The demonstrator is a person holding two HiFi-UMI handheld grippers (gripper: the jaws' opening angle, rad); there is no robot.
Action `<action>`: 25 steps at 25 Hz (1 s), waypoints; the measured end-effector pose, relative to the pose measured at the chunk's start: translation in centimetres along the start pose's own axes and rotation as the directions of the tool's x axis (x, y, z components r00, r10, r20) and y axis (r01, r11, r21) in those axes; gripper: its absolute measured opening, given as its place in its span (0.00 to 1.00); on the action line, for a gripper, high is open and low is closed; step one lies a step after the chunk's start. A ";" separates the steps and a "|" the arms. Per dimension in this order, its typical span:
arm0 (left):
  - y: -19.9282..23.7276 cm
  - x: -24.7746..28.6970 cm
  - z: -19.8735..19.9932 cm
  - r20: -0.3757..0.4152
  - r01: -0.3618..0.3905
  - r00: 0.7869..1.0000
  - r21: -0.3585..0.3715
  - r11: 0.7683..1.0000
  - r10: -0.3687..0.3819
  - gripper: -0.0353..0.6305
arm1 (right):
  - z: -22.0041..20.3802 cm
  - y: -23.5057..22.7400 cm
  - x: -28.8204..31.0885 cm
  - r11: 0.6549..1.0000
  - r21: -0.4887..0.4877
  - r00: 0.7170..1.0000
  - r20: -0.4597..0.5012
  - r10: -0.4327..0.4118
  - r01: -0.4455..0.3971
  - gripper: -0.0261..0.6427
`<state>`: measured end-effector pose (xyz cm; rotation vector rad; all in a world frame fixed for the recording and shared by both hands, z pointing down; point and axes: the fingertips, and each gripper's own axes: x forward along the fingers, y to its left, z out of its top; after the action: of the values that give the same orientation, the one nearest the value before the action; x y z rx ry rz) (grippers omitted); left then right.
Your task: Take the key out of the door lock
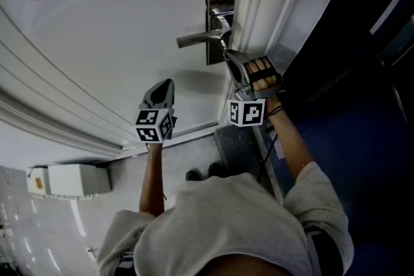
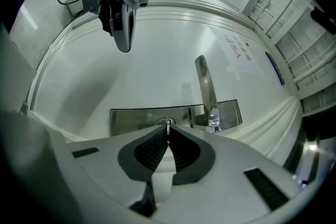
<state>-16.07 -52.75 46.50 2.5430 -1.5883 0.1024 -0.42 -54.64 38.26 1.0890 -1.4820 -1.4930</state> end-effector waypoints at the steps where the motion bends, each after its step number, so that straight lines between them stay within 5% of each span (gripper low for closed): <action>1: -0.3 0.2 0.1 0.001 0.005 1.000 0.001 1.000 -0.005 0.08 | -0.1 0.0 -0.2 1.000 0.011 1.000 0.001 -0.003 0.003 0.08; 8: -1.5 0.3 -0.3 -0.009 0.020 1.000 0.006 1.000 -0.020 0.08 | -0.5 0.7 -1.4 0.984 0.176 1.000 0.010 0.026 -0.028 0.08; 12: -1.1 -0.2 -0.3 -0.008 0.007 1.000 0.010 1.000 -0.007 0.08 | -0.2 1.1 -2.1 0.900 0.430 0.997 0.037 0.065 -0.074 0.08; 16: -0.9 -0.4 -0.2 -0.004 -0.001 1.000 0.013 1.000 0.001 0.08 | 0.1 1.7 -2.5 0.730 0.673 0.993 0.072 0.097 -0.120 0.08; 22: -1.2 -0.7 -0.4 -0.006 0.003 1.000 0.018 1.000 -0.003 0.08 | -0.2 2.2 -2.6 0.327 0.929 0.984 0.149 0.102 -0.175 0.08; 25: -1.0 -0.9 -0.7 -0.006 -0.004 1.000 0.016 1.000 0.004 0.08 | -0.9 3.0 -2.7 0.180 0.966 0.980 0.170 0.101 -0.186 0.08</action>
<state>-15.56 -51.44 47.03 2.5496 -1.5967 0.1232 1.19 -52.54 41.46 1.4929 -2.6329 -0.1824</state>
